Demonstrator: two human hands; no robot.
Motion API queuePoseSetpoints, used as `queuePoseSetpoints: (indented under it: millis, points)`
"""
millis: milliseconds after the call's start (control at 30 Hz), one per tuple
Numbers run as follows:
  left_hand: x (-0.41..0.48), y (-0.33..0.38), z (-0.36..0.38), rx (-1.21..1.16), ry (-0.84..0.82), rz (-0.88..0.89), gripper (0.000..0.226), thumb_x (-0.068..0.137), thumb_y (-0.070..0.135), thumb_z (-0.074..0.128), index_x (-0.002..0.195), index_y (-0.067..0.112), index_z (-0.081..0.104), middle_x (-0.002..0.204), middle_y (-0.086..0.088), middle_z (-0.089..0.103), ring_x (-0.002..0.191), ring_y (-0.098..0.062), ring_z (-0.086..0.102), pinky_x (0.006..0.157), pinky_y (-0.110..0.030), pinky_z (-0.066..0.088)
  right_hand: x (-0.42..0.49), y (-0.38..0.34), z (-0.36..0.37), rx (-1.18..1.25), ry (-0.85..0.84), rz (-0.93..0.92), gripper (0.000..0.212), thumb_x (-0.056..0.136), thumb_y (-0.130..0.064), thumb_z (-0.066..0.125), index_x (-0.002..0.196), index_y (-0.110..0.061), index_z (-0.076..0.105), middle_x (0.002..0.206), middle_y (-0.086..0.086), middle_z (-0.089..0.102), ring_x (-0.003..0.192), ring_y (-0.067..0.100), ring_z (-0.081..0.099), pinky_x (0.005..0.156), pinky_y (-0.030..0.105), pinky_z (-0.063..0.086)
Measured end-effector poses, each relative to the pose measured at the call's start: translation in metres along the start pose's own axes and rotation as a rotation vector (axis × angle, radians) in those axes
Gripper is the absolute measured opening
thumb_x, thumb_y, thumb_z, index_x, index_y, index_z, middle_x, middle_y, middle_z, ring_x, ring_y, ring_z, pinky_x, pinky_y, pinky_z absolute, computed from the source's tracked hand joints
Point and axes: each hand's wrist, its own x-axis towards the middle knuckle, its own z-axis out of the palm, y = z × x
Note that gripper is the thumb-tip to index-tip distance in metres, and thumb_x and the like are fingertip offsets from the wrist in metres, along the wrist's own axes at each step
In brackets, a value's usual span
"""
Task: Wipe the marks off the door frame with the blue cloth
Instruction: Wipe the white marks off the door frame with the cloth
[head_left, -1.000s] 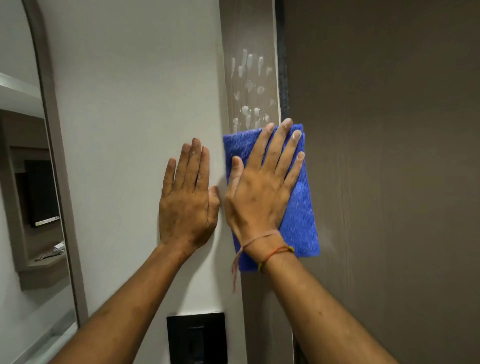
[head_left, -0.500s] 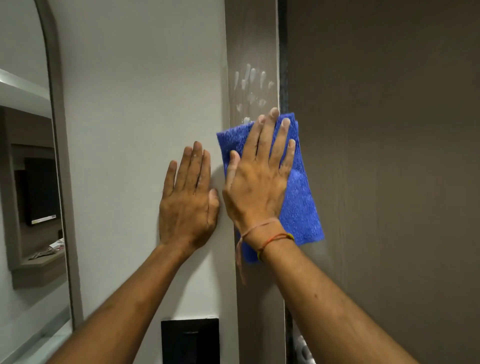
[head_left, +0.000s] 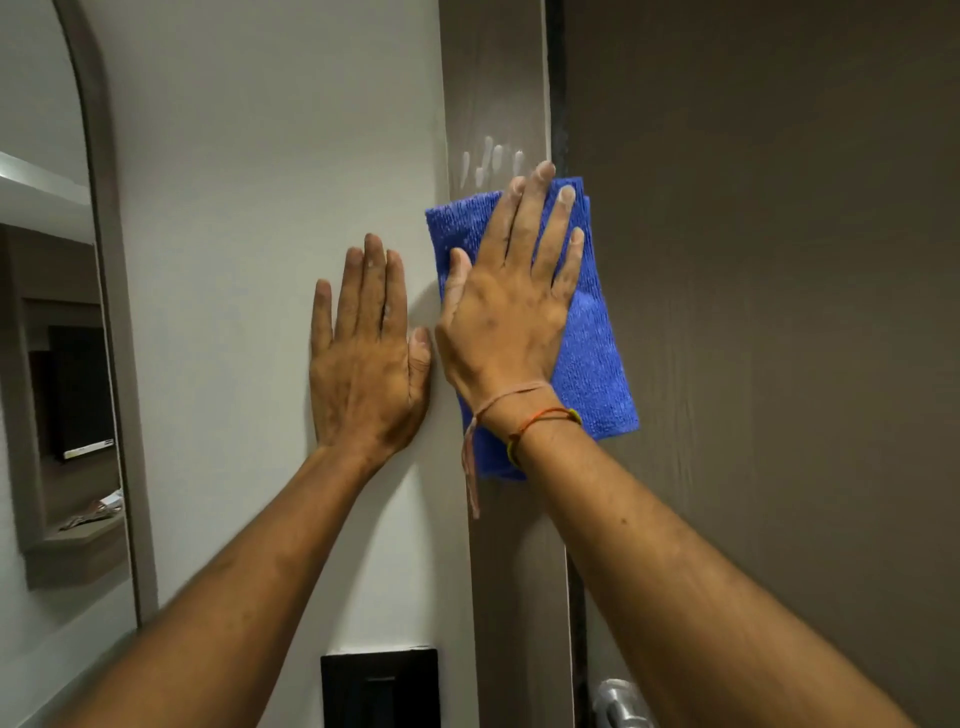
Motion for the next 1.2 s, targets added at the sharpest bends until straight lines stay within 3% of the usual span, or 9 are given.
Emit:
queuePoseSetpoints:
  millis: [333,667,967,1200]
  points:
    - [-0.008,-0.005,0.002,-0.004,0.030,-0.023,0.065,0.093,0.034,0.023,0.149,0.011,-0.001,0.160,-0.012,0.001,0.146,-0.020,-0.005,0.119,-0.043,0.000,-0.041,0.007,0.003,0.001,-0.015,0.030,0.066,0.095,-0.039,0.022,0.148,-0.003,0.006,0.159,0.018,0.008,0.147,0.034,0.006,0.120,0.046,0.009]
    - [-0.007,-0.005,0.003,0.016,0.032,-0.028,0.064,0.093,0.034,0.025,0.149,0.010,0.004,0.159,-0.013,0.005,0.147,-0.024,0.001,0.119,-0.045,0.002,0.063,-0.017,-0.002,0.035,0.050,0.038,0.067,0.096,-0.040,0.024,0.148,-0.002,0.004,0.160,0.017,0.004,0.147,0.034,0.002,0.121,0.046,0.006]
    - [0.004,-0.007,0.001,0.012,0.029,-0.004,0.065,0.092,0.033,0.024,0.149,0.011,0.001,0.160,-0.013,0.003,0.147,-0.023,-0.001,0.120,-0.045,0.002,-0.001,0.001,-0.001,0.008,-0.016,-0.003,0.067,0.096,-0.039,0.022,0.148,-0.003,0.002,0.160,0.017,0.003,0.147,0.034,0.001,0.120,0.045,0.004]
    - [0.004,-0.007,0.001,0.024,0.033,0.001,0.065,0.092,0.032,0.026,0.149,0.009,0.005,0.159,-0.013,0.005,0.147,-0.024,0.000,0.120,-0.044,0.003,0.060,-0.015,-0.007,0.021,-0.003,-0.015,0.067,0.096,-0.039,0.024,0.148,-0.002,0.002,0.160,0.018,0.001,0.147,0.035,-0.002,0.121,0.047,0.003]
